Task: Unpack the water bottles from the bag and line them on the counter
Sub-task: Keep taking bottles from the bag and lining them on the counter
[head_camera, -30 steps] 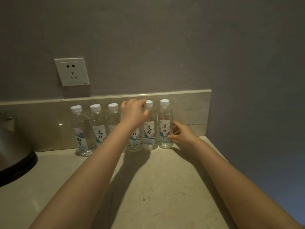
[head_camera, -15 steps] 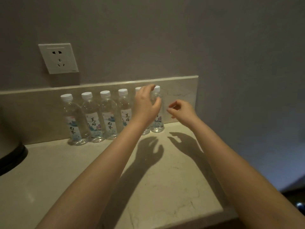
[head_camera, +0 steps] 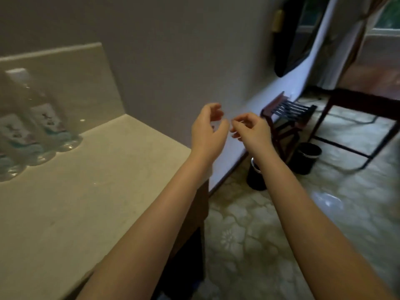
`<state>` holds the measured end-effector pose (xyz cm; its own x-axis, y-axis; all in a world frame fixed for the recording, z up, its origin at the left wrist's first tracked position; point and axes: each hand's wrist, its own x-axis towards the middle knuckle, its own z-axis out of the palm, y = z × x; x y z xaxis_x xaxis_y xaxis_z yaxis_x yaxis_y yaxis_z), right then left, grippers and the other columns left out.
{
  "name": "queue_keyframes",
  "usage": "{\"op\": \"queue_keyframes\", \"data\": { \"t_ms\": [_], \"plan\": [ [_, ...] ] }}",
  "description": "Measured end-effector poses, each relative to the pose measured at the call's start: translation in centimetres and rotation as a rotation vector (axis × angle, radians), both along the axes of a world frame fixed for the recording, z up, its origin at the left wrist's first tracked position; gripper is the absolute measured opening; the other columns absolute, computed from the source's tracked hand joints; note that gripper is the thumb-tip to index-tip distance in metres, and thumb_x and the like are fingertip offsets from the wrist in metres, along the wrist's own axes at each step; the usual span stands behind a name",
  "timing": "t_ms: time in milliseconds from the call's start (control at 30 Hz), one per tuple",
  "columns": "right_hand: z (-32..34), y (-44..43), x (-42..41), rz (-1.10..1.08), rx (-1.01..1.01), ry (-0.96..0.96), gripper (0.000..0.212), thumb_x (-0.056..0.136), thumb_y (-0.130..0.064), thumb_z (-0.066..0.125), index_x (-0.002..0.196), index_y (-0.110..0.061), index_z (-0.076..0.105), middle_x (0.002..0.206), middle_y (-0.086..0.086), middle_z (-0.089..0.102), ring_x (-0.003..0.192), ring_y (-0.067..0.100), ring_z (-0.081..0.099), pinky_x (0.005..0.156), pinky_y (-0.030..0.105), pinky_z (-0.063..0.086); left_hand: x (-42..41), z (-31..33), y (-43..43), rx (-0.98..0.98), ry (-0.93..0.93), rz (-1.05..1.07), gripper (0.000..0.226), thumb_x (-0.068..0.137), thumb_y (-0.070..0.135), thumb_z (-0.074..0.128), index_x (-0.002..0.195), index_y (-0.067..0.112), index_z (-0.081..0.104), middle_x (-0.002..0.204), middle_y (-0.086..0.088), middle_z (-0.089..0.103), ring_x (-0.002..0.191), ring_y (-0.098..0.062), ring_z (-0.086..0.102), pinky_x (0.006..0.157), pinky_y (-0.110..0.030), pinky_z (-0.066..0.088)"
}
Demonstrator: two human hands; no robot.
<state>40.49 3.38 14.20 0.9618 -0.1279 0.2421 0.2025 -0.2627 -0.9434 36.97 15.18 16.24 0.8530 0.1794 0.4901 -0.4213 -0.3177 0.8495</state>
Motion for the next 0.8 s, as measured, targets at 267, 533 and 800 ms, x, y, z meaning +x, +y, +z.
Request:
{"op": "queue_keyframes", "data": {
  "t_ms": [267, 533, 800],
  "plan": [
    [-9.5, -16.9, -4.2, -0.084, -0.107, 0.275, 0.007, 0.085, -0.017, 0.063, 0.080, -0.022, 0.064, 0.065, 0.000, 0.067, 0.056, 0.009, 0.063, 0.058, 0.021, 0.054, 1.2, -11.3, -12.8, 0.225, 0.304, -0.258, 0.024, 0.086, 0.007, 0.057, 0.110, 0.012, 0.059, 0.100, -0.001, 0.062, 0.092, -0.013, 0.059, 0.075, -0.015, 0.045],
    [-17.2, -31.4, -4.9, -0.102, -0.173, 0.547, 0.010, 0.087, -0.022, 0.060, 0.095, -0.016, 0.063, 0.073, 0.000, 0.067, 0.063, 0.014, 0.063, 0.073, 0.032, 0.055, 4.1, -20.3, -25.0, 0.495, 0.634, -0.481, 0.025, 0.088, 0.020, 0.060, 0.111, 0.014, 0.062, 0.106, 0.000, 0.062, 0.095, -0.012, 0.058, 0.074, -0.022, 0.044],
    [-22.1, -38.3, 2.1, -0.047, -0.340, 0.655, 0.037, 0.087, -0.027, 0.062, 0.121, -0.020, 0.053, 0.086, 0.006, 0.069, 0.073, 0.018, 0.068, 0.068, 0.023, 0.053, 11.4, -25.6, -33.6, 0.430, 0.695, -0.508, 0.021, 0.090, 0.016, 0.057, 0.110, 0.010, 0.063, 0.102, 0.000, 0.062, 0.090, -0.012, 0.057, 0.066, -0.017, 0.043]
  ]
}}
